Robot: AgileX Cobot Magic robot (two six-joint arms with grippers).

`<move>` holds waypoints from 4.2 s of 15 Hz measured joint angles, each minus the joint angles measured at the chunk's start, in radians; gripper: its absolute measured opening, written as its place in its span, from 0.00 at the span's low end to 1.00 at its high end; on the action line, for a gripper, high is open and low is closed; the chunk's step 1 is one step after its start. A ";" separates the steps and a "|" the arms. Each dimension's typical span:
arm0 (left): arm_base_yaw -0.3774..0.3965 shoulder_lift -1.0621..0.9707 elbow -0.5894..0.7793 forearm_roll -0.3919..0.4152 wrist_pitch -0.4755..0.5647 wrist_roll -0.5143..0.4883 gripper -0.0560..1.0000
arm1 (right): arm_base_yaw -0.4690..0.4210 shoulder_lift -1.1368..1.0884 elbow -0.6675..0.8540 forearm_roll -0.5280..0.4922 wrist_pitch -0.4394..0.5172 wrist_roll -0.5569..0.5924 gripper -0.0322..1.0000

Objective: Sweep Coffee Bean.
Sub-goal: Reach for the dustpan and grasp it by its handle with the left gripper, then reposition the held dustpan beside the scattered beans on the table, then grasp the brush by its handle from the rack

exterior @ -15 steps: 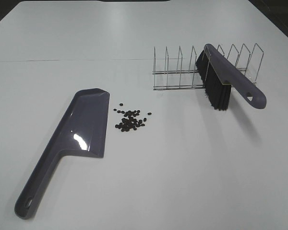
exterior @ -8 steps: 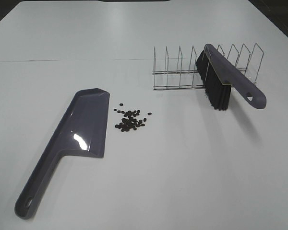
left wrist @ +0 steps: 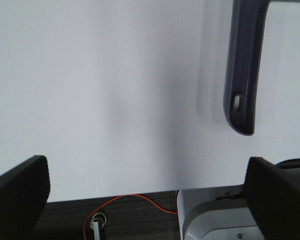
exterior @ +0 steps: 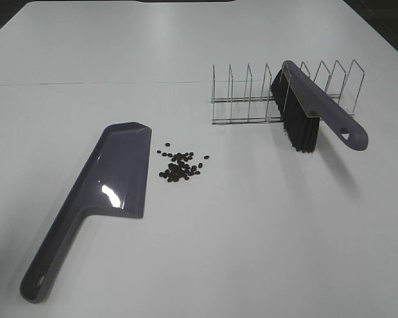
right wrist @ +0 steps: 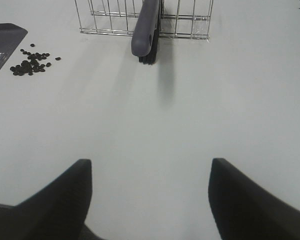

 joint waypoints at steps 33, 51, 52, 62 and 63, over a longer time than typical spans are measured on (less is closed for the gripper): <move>-0.178 0.831 -0.148 -0.098 -0.519 -0.218 0.48 | 0.000 0.000 0.000 0.000 0.000 0.000 0.63; -0.178 0.760 -0.150 -0.046 -0.450 -0.139 0.35 | 0.000 0.000 0.000 -0.003 0.000 0.000 0.63; -0.178 0.747 -0.150 -0.045 -0.448 -0.139 0.35 | 0.000 0.000 0.000 -0.004 0.000 0.000 0.63; -0.178 0.734 -0.150 -0.035 -0.439 -0.139 0.35 | 0.000 0.000 0.000 -0.064 0.000 0.039 0.85; -0.178 0.734 -0.150 -0.037 -0.439 -0.141 0.35 | 0.000 0.000 0.000 -0.088 0.000 0.050 0.93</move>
